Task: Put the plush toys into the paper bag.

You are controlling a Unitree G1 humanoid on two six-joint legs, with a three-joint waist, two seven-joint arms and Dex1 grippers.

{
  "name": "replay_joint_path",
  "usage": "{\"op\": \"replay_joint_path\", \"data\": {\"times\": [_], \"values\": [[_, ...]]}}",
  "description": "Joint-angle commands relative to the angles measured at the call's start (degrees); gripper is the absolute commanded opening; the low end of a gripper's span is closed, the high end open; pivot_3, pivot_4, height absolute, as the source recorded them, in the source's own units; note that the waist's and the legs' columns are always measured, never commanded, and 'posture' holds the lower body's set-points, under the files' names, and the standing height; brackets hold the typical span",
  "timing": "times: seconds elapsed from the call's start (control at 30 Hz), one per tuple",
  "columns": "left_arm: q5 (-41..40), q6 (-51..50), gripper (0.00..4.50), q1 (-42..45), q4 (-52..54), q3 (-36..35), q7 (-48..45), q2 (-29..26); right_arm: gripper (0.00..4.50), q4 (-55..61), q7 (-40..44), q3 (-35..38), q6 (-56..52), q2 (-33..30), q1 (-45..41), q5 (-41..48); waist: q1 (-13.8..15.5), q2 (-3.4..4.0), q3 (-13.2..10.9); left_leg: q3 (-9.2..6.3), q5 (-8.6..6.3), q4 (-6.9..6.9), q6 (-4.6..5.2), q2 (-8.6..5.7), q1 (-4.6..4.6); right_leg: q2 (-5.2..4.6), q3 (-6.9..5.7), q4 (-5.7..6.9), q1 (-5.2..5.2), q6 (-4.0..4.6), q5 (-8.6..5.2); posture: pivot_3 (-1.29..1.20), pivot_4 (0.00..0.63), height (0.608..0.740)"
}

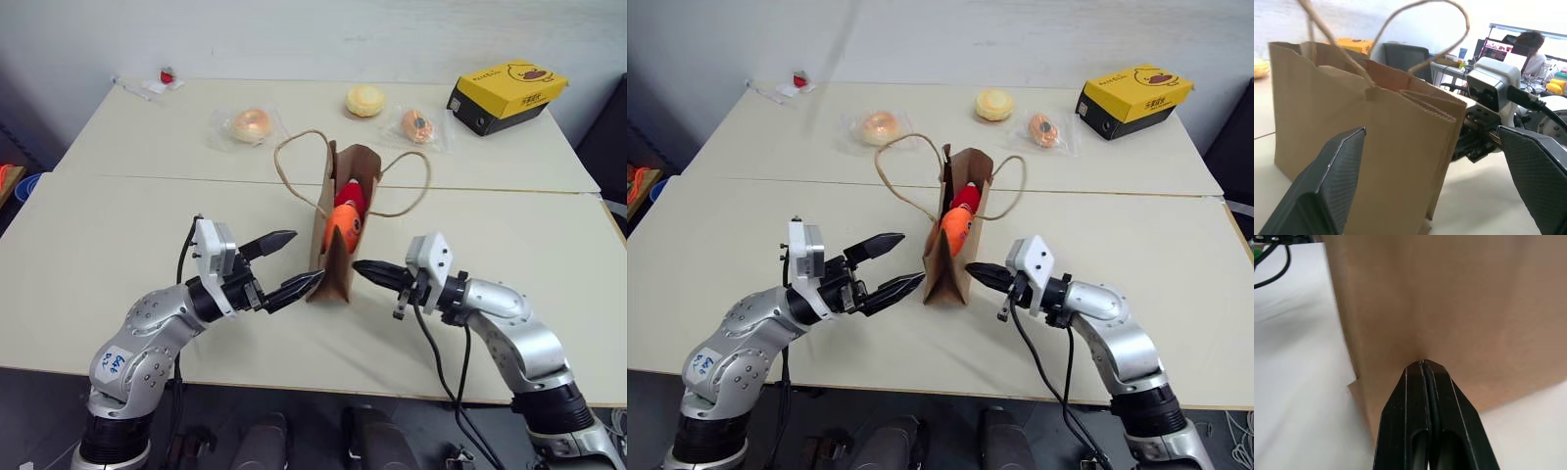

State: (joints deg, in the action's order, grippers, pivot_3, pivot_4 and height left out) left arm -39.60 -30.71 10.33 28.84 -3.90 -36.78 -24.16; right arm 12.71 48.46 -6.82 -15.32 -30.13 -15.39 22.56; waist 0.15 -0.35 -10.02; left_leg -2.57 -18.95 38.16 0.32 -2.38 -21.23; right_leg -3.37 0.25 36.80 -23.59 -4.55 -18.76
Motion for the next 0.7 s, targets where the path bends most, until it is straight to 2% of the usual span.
{"op": "replay_joint_path", "data": {"times": [0.03, 0.37, 0.57, 0.7], "values": [[1.51, 1.74, 4.50, 1.54, 0.87, 0.86, 1.89, 1.28, 0.04, 2.19, 0.96, -1.24, 0.35, 0.88, -0.28, -0.17, 0.01, 0.00, 0.00, -0.01, 0.00, 0.00, 0.00, 0.00, 0.00, 0.00, -0.01, 0.01, 0.00, 0.00, 0.00, 0.00, 0.150, 0.740], [6.32, 2.39, 4.50, 3.18, -1.43, 5.30, 5.48, 4.76, 0.04, 1.96, -0.42, -5.12, -0.75, 5.21, -3.09, -2.66, -0.20, 0.00, 0.00, -0.01, 0.02, -0.01, -0.04, 0.01, 0.02, 0.03, -0.02, 0.06, -0.03, 0.00, 0.00, 0.00, 0.150, 0.740], [11.20, 3.88, 4.50, 2.48, -3.24, 5.58, 8.55, 5.63, 0.04, 0.87, -1.31, -6.74, -1.04, 8.04, -5.16, -3.97, -0.21, 0.00, 0.00, -0.02, 0.03, 0.00, -0.05, 0.00, 0.02, 0.03, -0.02, 0.07, -0.04, 0.00, 0.00, 0.00, 0.150, 0.740], [12.21, 5.58, 3.65, 1.91, -3.80, 5.10, 8.44, 6.03, 0.00, 0.50, -1.12, -7.19, -0.76, 8.38, -4.95, -4.52, -0.15, 0.00, 0.00, -0.01, 0.03, 0.01, -0.05, -0.03, 0.01, 0.00, 0.00, 0.06, -0.03, 0.00, 0.00, 0.00, 0.150, 0.740]]}}
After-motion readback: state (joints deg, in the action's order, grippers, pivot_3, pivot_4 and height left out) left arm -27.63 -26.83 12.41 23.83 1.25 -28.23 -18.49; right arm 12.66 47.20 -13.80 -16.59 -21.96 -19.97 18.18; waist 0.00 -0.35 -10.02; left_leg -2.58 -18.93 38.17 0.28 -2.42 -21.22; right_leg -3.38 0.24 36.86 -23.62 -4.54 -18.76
